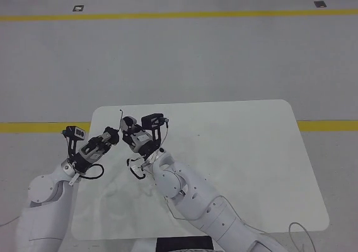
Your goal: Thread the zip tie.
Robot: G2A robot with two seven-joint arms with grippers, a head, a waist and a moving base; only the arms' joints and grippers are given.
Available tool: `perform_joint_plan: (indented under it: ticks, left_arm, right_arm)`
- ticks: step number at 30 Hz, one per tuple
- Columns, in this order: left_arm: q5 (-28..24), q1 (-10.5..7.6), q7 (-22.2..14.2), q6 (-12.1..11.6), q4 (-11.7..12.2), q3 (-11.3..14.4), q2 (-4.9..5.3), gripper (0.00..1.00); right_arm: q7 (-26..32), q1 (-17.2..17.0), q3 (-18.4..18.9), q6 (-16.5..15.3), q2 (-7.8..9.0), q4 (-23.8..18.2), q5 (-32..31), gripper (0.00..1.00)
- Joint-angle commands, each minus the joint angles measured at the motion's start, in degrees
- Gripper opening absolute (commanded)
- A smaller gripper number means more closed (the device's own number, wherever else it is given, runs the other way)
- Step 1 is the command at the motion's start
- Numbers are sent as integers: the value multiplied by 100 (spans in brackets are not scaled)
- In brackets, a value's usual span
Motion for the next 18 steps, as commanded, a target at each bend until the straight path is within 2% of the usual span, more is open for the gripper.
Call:
perform_joint_plan:
  ticks: [1, 18]
  left_arm:
    - [0, 0, 0, 0, 0, 0, 0, 0]
    - [0, 0, 0, 0, 0, 0, 0, 0]
  right_arm:
    - [4, -4, 0, 1, -3, 12, -2, 0]
    - [68, -55, -17, -15, -24, 94, 22, 0]
